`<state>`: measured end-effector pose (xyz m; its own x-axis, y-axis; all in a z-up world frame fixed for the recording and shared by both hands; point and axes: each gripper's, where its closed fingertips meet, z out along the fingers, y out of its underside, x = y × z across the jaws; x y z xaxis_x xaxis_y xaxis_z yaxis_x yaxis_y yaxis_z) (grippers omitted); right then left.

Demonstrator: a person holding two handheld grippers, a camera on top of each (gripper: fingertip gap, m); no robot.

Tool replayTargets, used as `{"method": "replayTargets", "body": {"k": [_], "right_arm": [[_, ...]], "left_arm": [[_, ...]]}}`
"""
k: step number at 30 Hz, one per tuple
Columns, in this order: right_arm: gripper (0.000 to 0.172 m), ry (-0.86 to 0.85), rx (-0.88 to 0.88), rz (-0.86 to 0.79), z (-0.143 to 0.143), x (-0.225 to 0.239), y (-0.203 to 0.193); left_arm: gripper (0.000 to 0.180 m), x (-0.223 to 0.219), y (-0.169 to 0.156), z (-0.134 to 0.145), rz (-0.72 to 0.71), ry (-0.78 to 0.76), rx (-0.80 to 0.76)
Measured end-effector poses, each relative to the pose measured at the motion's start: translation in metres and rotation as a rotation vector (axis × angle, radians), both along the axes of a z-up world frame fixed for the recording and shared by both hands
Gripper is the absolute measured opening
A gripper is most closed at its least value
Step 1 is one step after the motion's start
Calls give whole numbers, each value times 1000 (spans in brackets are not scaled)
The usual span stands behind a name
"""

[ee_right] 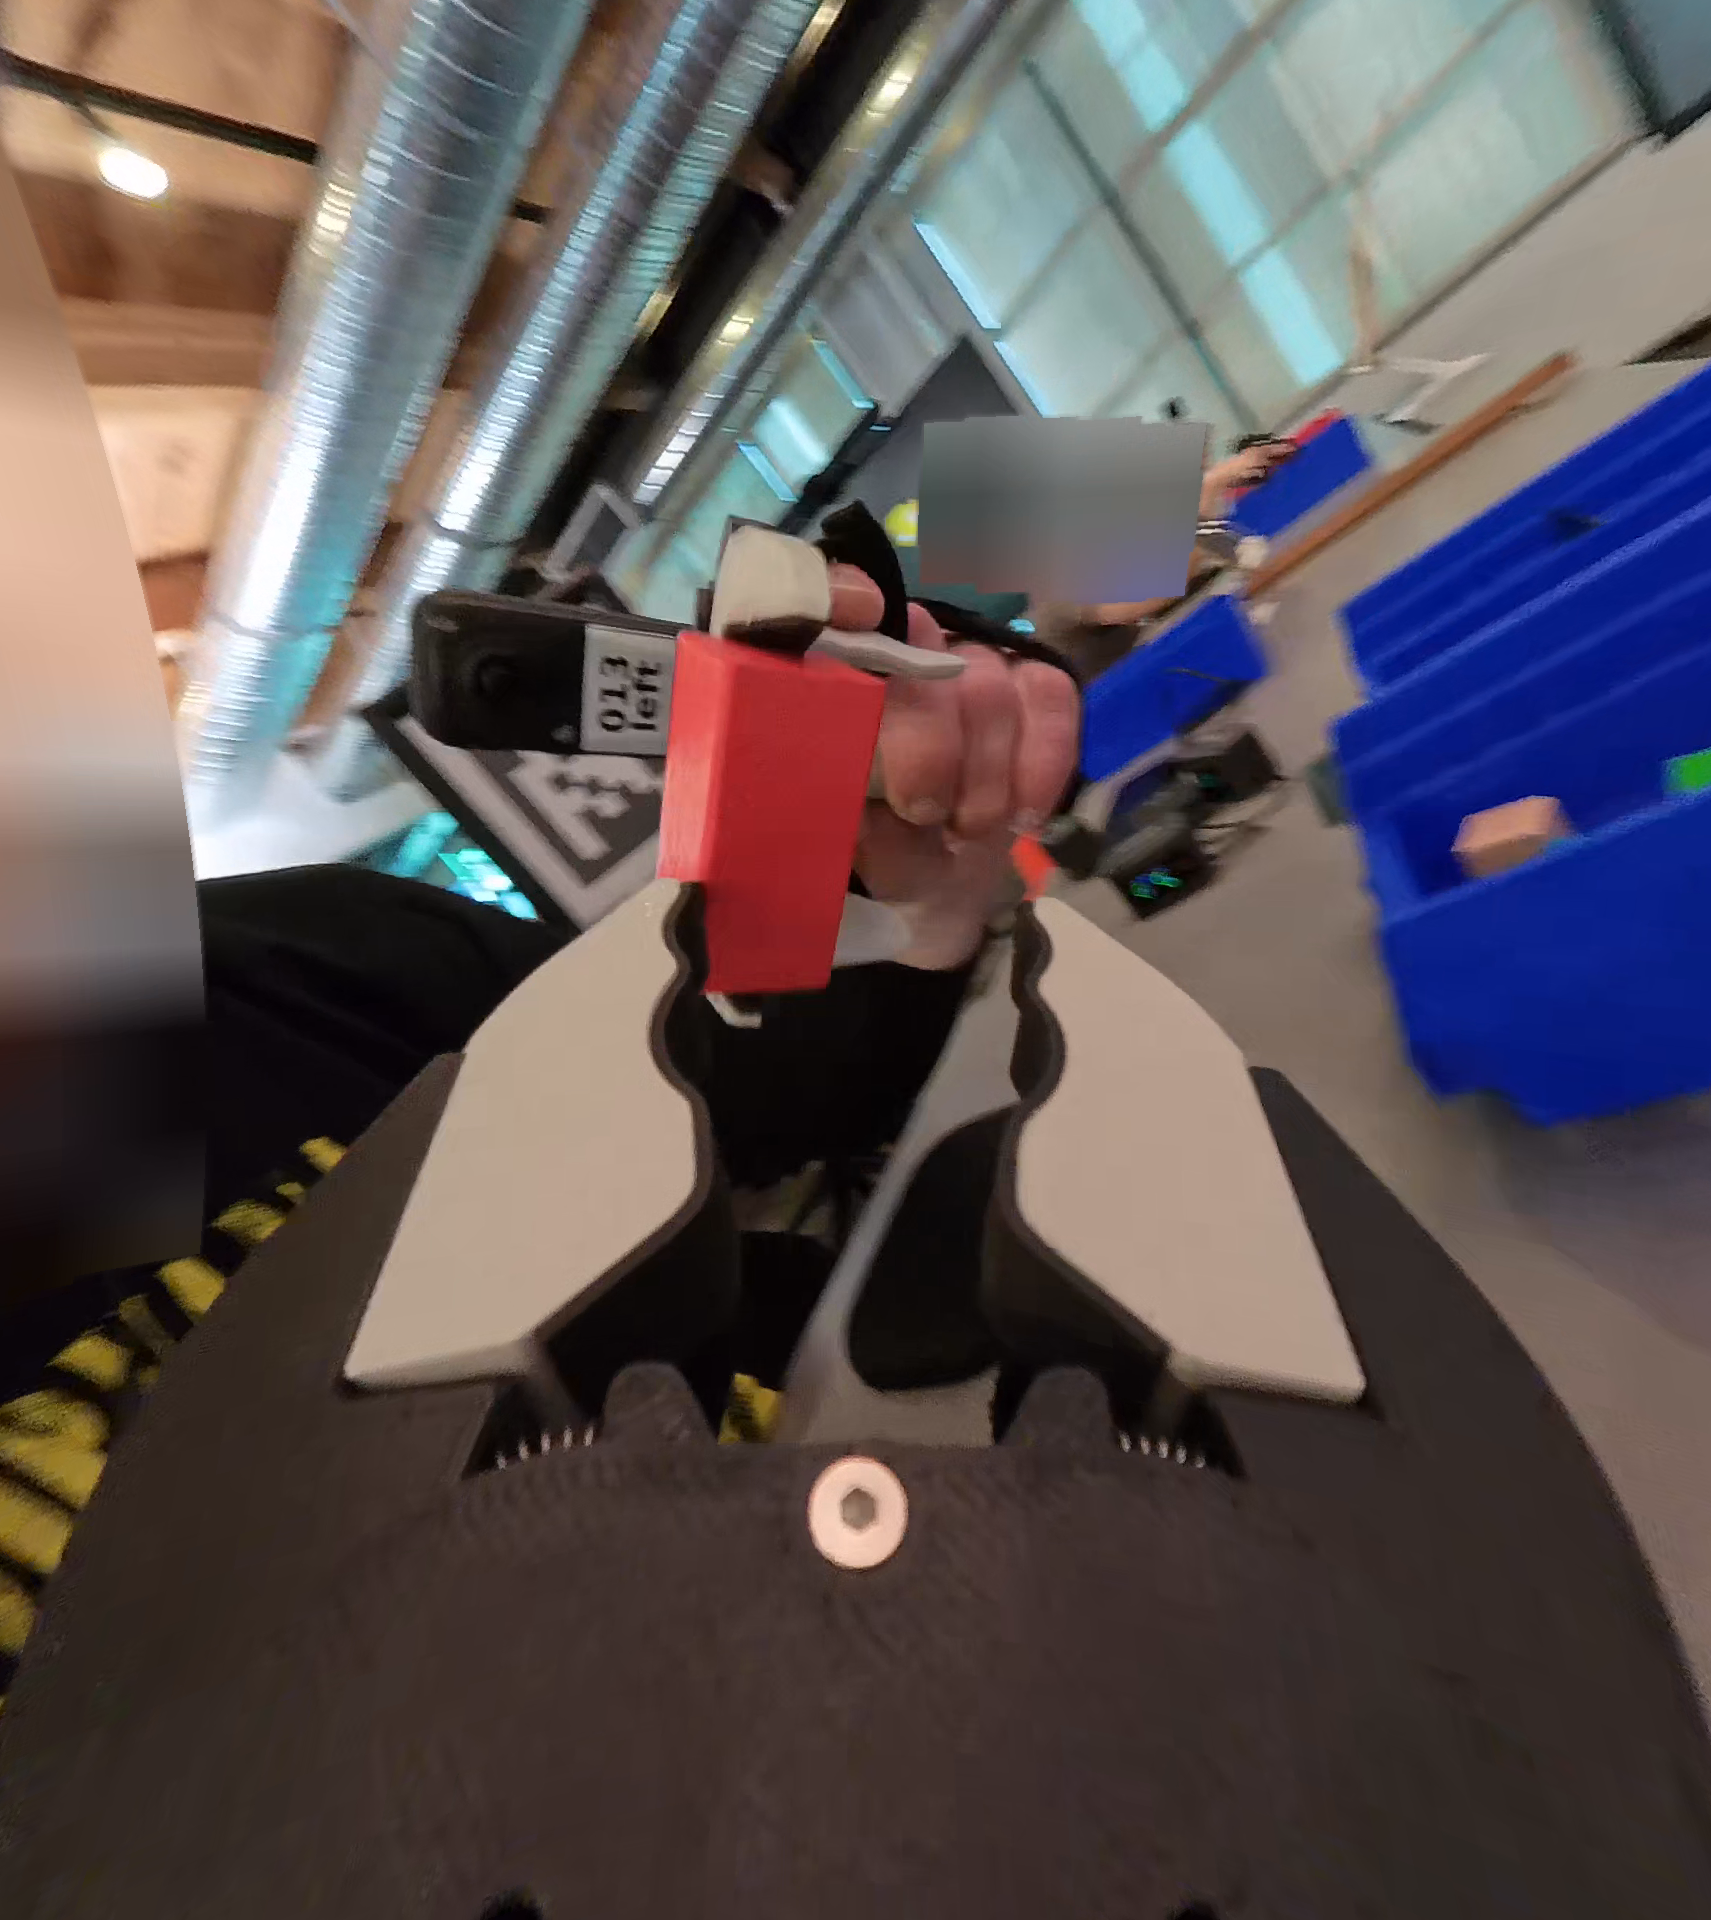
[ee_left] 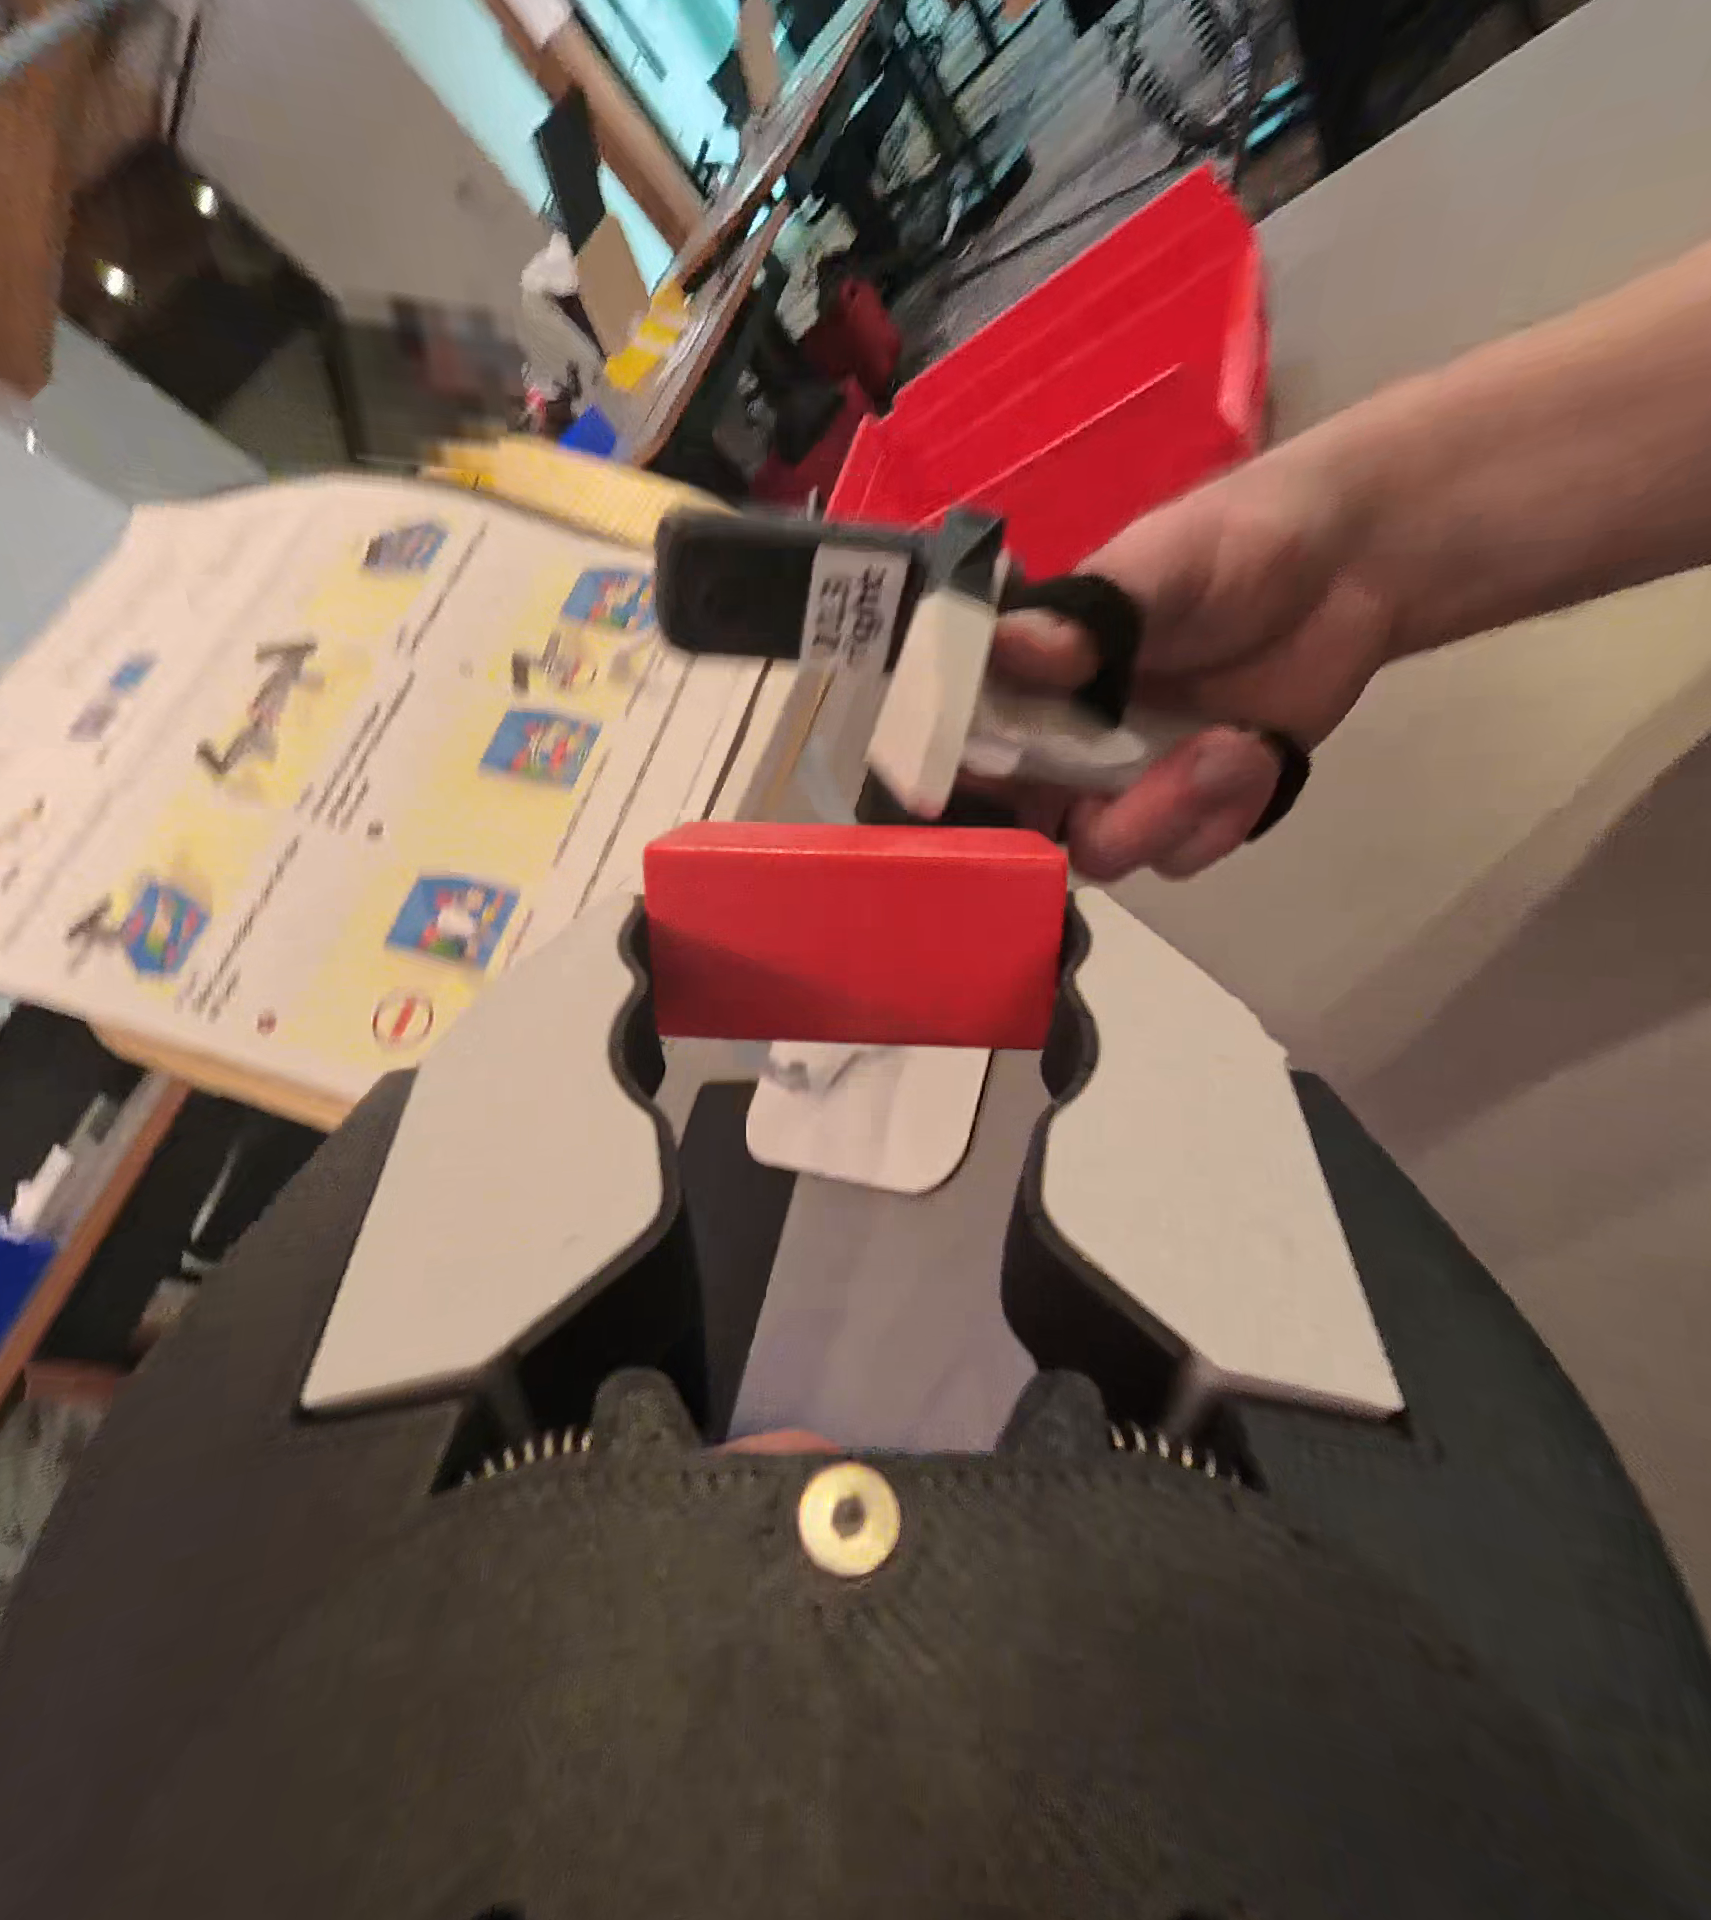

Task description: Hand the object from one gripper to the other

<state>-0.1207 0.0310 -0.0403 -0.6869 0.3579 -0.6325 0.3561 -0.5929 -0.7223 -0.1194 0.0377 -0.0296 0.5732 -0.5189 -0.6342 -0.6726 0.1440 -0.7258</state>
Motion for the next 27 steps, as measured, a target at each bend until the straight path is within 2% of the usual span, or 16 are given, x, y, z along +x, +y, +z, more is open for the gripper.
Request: {"method": "replayTargets", "body": {"k": [3, 6, 10, 16, 20, 21, 24, 27], "right_arm": [[52, 78, -93, 98, 16, 12, -7], [51, 114, -81, 151, 23, 20, -15], [35, 145, -74, 200, 28, 28, -21], [33, 141, -2, 123, 32, 27, -15], [33, 120, 135, -42, 49, 40, 9], [33, 113, 185, -109, 55, 46, 20], [33, 23, 355, -399, 68, 73, 75], [33, -280, 646, -830, 49, 117, 177]], "left_arm": [[72, 20, -3, 9, -49, 24, 31], [72, 30, -2, 9, -81, 31, 37], [72, 38, -1, 6, -96, 50, 40], [72, 37, 7, 7, -75, 84, 61], [84, 29, 12, 16, -61, 28, 7], [80, 25, 15, 23, -53, 0, -2], [40, 5, 31, 55, 13, -34, 83], [12, -12, 49, 80, 81, -68, 154]]}}
